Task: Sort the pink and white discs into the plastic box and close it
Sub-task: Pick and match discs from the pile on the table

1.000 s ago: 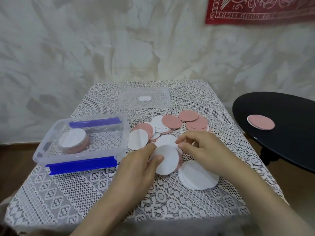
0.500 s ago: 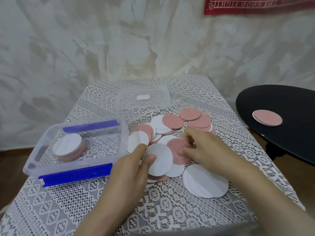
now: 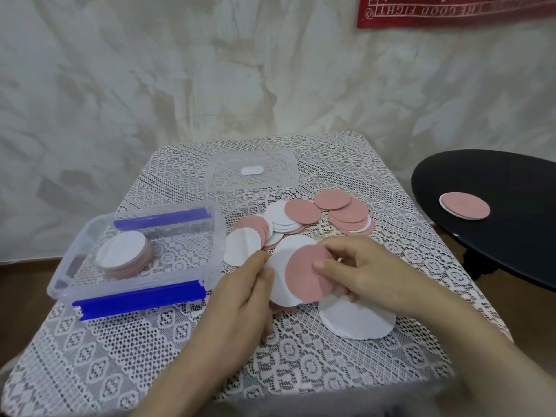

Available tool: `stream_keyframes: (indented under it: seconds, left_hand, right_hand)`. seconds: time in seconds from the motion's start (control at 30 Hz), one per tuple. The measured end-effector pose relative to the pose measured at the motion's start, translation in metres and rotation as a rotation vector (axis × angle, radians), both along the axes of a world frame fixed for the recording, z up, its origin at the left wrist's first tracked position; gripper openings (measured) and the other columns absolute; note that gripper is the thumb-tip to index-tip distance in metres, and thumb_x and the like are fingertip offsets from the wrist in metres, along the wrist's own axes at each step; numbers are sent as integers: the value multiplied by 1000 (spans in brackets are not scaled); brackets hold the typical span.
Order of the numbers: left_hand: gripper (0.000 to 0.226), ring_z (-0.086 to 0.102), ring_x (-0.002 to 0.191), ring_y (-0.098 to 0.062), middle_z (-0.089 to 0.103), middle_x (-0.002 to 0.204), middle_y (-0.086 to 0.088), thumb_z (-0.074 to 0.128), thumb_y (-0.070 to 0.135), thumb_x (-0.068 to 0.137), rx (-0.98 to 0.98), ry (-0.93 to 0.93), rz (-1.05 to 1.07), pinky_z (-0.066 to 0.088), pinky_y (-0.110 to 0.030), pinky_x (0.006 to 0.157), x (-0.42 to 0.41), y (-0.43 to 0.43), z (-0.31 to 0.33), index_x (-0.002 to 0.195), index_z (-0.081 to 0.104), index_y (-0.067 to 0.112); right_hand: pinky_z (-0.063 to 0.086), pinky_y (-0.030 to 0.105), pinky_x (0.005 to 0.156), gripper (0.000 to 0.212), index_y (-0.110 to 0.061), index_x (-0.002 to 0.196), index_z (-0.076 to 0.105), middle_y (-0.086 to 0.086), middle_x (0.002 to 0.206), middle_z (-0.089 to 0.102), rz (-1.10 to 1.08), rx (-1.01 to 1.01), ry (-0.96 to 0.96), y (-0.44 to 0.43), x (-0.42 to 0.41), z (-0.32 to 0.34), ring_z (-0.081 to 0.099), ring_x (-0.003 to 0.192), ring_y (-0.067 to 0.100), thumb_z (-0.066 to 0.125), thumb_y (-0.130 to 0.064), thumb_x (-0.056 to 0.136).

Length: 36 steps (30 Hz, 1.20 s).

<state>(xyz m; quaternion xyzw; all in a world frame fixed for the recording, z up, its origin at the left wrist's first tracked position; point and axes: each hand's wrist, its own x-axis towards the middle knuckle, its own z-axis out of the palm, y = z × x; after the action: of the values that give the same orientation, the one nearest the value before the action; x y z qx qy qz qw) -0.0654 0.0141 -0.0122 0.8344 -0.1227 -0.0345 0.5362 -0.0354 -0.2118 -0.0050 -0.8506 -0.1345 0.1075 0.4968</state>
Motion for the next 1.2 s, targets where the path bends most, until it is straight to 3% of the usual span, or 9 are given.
stream_keyframes:
  seconds: [0.13, 0.33, 0.4, 0.5, 0.63, 0.73, 0.9, 1.07, 1.2]
  left_hand:
    - [17, 56, 43, -12, 64, 60, -11, 43, 44, 102, -17, -17, -54, 41, -23, 43, -5, -5, 7, 97, 59, 40]
    - [14, 55, 43, -5, 66, 60, -6, 44, 32, 105, 114, -48, -32, 42, -25, 47, -1, 2, 2, 109, 54, 41]
    - [15, 54, 44, -5, 64, 59, -5, 42, 30, 106, 133, -48, -3, 43, -24, 46, 0, 4, 1, 110, 54, 39]
    - [13, 57, 48, -7, 63, 58, 3, 44, 26, 105, 151, -66, 44, 46, -25, 48, 0, 7, 0, 107, 55, 33]
    - [10, 58, 50, -9, 62, 62, 9, 47, 28, 104, 152, -88, 94, 49, -34, 55, 2, 13, -1, 102, 54, 34]
    - [11, 56, 51, -8, 62, 63, 14, 47, 30, 103, 159, -95, 90, 48, -34, 55, 3, 16, -3, 103, 54, 38]
    - [8, 56, 49, -10, 59, 60, 4, 49, 30, 103, 168, -107, 74, 48, -37, 54, 4, 17, -4, 102, 55, 35]
    - [8, 59, 47, -8, 61, 60, -5, 49, 30, 103, 138, -83, 90, 46, -33, 54, 3, 18, -4, 102, 56, 33]
    - [8, 61, 51, -9, 62, 60, -5, 49, 29, 103, 130, -89, 93, 49, -40, 59, 0, 20, -5, 100, 55, 32]
  right_hand:
    - [47, 31, 56, 29, -7, 88, 63, 3, 70, 61, 9, -42, -69, 14, -10, -5, 58, 58, 15, 63, -34, 98]
    - [52, 41, 69, 35, -18, 81, 68, -2, 71, 68, -106, -74, -154, 20, -4, -8, 62, 66, 12, 58, -46, 98]
    - [52, 39, 75, 24, -32, 98, 72, -10, 80, 68, -138, -216, -190, 17, -2, -6, 62, 75, 6, 59, -52, 95]
    - [41, 30, 78, 54, -38, 136, 57, -22, 101, 54, -65, -521, -189, 16, -2, 2, 54, 92, 2, 62, -63, 89]
    - [46, 33, 88, 71, -40, 141, 49, -21, 112, 47, -24, -602, -124, 19, 0, 3, 51, 104, 6, 70, -68, 79]
    - [47, 34, 87, 57, -41, 126, 52, -23, 109, 46, -42, -558, -114, 22, 2, 4, 53, 101, 7, 76, -59, 77]
    - [41, 31, 65, 32, -27, 89, 48, -7, 86, 59, -97, -422, -140, 20, 9, 1, 54, 77, 15, 75, -43, 85]
    - [38, 36, 62, 16, -24, 87, 56, -5, 73, 59, -109, -284, -241, 10, 14, -9, 48, 63, 8, 59, -33, 99]
    - [44, 35, 61, 13, -26, 90, 63, -12, 68, 59, -165, 77, -175, 7, 7, -4, 53, 61, 13, 58, -23, 102]
